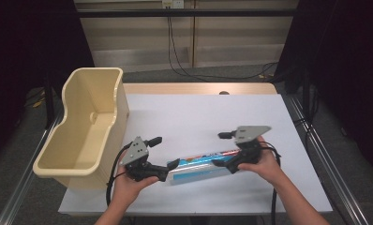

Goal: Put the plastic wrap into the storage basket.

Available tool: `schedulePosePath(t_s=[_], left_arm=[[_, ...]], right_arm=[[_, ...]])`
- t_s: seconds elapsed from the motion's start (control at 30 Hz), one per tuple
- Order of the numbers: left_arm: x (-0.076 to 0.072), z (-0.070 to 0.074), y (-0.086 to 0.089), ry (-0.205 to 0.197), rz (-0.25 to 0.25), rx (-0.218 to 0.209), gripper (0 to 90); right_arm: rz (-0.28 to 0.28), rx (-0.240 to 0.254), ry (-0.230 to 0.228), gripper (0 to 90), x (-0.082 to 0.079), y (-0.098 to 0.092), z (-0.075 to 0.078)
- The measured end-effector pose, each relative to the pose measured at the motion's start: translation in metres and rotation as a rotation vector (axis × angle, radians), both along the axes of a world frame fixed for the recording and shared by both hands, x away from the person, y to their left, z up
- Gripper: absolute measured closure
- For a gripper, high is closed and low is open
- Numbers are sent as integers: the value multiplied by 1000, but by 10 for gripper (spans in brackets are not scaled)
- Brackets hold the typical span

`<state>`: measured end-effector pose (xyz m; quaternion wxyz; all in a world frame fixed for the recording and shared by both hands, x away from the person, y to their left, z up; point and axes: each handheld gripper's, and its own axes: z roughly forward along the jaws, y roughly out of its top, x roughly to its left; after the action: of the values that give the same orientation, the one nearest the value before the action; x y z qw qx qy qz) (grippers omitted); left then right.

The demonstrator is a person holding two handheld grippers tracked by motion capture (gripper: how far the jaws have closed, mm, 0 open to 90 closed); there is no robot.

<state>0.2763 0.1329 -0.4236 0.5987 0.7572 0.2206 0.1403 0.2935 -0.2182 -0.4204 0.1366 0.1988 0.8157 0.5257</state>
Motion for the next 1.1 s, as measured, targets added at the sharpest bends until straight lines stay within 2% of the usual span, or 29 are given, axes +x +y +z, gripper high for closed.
schedulePosePath(t_s=[0.07, 0.13, 0.17, 0.23, 0.27, 0.3, 0.37, 0.4, 0.5, 0.63, 0.87, 1.0, 1.07, 1.1], left_arm=[[1, 0, -5, 3, -18, 8, 48], [3, 0, -9, 4, -24, 17, 47], [3, 0, -11, 7, -32, 17, 47], [5, 0, -16, 22, -50, 21, 48], [6, 0, -17, 25, -60, 28, 48], [7, 1, -21, 33, -73, 34, 48], [9, 1, -27, 38, -83, 43, 48], [10, 0, -30, 45, -87, 48, 47], [14, -1, -40, 56, -111, 57, 46], [18, -1, -50, 70, -133, 59, 44], [25, -1, -64, 92, -150, 77, 44], [30, 1, -76, 128, -181, 130, 34], [34, 1, -85, 186, -214, 187, 4], [36, 0, -89, 182, -219, 215, 0]], right_arm=[[-74, 61, -20, 22, -7, -19, 1], [-134, 138, -42, 20, -15, -35, 3], [-179, 193, -44, 0, -23, -47, 4], [-190, 208, -55, 0, -26, -51, 4], [-247, 220, -88, 0, -35, -60, 1], [-247, 220, -88, 0, -35, -60, 1], [-323, 217, -124, 0, -45, -68, -3], [-363, 236, -127, 0, -51, -74, -7], [-380, 255, -127, 0, -55, -80, -9], [-404, 288, -156, 0, -63, -87, -11], [-420, 297, -149, 0, -66, -92, -15], [-418, 307, -142, 0, -65, -92, -17], [-414, 298, -144, 0, -65, -91, -18], [-412, 294, -145, 0, -65, -91, -18]])
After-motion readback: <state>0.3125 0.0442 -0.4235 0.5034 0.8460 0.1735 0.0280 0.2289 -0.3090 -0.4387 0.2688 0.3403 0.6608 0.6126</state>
